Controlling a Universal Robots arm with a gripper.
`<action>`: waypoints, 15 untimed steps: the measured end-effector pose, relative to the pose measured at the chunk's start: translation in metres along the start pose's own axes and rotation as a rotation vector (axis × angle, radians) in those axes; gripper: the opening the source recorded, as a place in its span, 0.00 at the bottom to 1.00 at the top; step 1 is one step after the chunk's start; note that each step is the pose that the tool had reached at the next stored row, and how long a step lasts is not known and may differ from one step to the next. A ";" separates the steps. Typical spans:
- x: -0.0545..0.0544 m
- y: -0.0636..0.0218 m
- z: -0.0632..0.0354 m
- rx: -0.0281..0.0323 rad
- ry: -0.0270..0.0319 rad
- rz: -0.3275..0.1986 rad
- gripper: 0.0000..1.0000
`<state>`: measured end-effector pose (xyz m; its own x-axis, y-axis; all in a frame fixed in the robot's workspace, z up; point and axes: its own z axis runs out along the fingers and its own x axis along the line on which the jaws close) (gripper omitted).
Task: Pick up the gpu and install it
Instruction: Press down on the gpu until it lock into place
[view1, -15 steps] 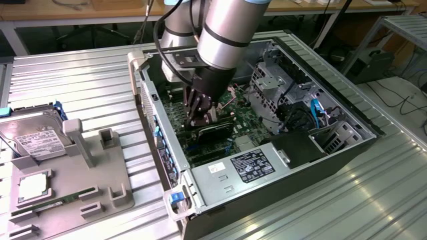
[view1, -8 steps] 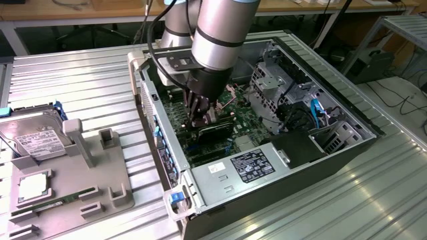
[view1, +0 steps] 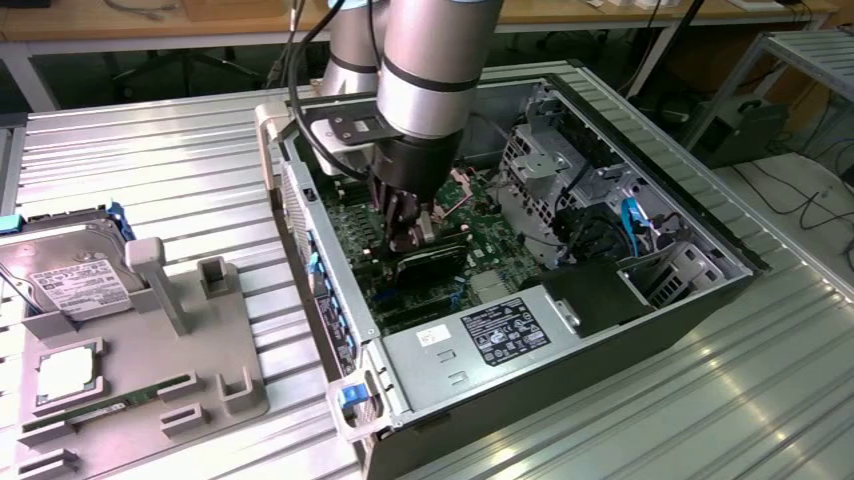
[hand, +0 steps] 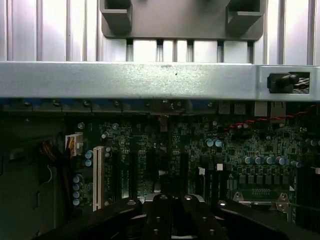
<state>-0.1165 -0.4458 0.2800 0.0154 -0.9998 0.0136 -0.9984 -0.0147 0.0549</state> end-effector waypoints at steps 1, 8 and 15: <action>0.000 0.0000 0.0000 0.0003 0.0005 0.000 0.11; 0.000 0.0021 0.0026 0.0023 0.0007 0.000 0.11; 0.000 0.0023 0.0080 0.0021 0.0011 0.000 0.11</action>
<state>-0.1192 -0.4456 0.2722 0.0152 -0.9998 0.0148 -0.9985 -0.0144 0.0528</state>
